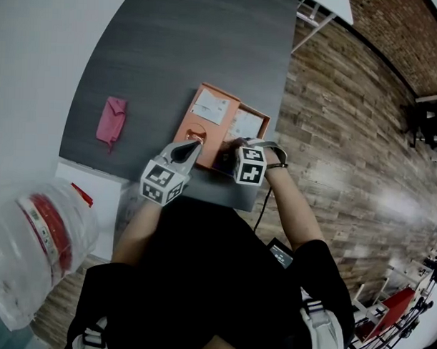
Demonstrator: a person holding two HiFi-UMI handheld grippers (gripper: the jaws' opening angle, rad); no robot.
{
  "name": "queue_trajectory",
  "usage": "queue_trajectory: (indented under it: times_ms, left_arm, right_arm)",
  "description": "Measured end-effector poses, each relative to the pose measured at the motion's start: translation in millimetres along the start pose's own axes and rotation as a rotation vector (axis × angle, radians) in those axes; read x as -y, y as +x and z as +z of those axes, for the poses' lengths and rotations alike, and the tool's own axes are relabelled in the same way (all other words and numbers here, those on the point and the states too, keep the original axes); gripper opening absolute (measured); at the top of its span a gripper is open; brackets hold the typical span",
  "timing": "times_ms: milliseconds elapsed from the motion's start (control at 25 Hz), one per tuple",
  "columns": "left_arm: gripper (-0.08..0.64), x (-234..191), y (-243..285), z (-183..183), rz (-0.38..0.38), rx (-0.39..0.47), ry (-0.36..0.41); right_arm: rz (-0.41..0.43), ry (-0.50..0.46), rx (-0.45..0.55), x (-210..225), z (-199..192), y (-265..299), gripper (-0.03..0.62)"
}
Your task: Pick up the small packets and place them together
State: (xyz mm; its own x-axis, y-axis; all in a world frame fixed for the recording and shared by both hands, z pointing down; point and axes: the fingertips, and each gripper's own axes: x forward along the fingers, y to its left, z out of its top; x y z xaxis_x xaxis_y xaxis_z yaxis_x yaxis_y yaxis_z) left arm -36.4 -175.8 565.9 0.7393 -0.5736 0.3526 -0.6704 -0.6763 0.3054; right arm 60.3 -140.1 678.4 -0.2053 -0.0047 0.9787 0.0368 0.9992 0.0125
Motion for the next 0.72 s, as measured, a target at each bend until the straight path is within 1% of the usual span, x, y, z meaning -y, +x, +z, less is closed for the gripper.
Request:
queue_trajectory:
  times_ms: [40, 280, 440, 600, 720]
  left_arm:
    - [0.0, 0.4, 0.2, 0.7, -0.001, 0.002, 0.001]
    - [0.0, 0.8, 1.5, 5.2, -0.004, 0.009, 0.013]
    - [0.0, 3.1, 3.5, 10.1, -0.005, 0.017, 0.022]
    - [0.0, 8.1, 2.7, 11.8, -0.003, 0.021, 0.029]
    - [0.0, 8.0, -0.3, 13.9, 0.009, 0.03, 0.032]
  right_arm:
    - [-0.005, 0.001, 0.006, 0.3, 0.3, -2.3, 0.13]
    - [-0.035, 0.023, 0.042, 2.7, 2.5, -24.2, 0.118]
    - [-0.064, 0.051, 0.081, 4.7, 2.3, -37.9, 0.064]
    - [-0.091, 0.061, 0.111, 3.8, 1.6, -50.5, 0.061]
    - [-0.126, 0.071, 0.153, 10.6, 6.9, -68.0, 0.061]
